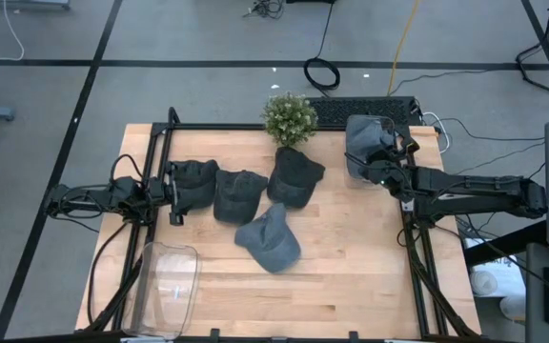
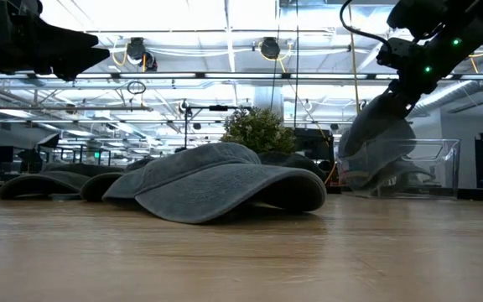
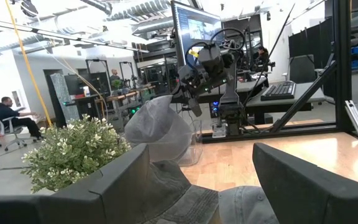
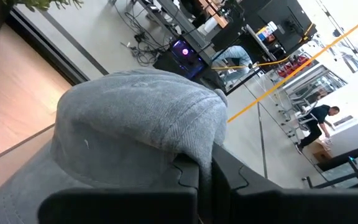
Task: Pick & Place hat
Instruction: Put the bottom gray cap into the top transparent bin
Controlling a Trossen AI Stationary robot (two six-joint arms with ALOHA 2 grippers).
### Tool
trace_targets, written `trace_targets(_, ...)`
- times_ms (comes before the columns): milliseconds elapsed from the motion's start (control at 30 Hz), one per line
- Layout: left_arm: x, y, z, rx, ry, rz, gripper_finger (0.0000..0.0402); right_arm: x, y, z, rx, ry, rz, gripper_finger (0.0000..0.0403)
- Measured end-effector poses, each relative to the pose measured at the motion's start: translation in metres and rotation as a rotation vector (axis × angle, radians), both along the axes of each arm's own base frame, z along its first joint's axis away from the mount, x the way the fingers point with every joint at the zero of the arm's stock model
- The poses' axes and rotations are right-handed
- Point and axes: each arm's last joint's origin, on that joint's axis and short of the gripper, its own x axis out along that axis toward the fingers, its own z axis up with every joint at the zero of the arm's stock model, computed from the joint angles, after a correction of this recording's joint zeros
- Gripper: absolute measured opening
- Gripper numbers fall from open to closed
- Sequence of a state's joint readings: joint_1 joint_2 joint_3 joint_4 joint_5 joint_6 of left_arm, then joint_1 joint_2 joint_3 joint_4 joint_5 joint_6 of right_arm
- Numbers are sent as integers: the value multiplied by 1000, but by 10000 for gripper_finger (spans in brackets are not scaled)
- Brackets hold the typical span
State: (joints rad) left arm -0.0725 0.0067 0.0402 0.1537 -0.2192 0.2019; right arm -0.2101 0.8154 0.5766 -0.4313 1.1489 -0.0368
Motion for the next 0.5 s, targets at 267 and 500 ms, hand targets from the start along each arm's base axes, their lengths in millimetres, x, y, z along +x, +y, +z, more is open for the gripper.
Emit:
trace_targets(267,0,0,0,0,0,0,294,0,0,0,0,0,0,25)
trace_targets(500,0,0,0,0,0,0,294,0,0,0,-3,1,-3,88)
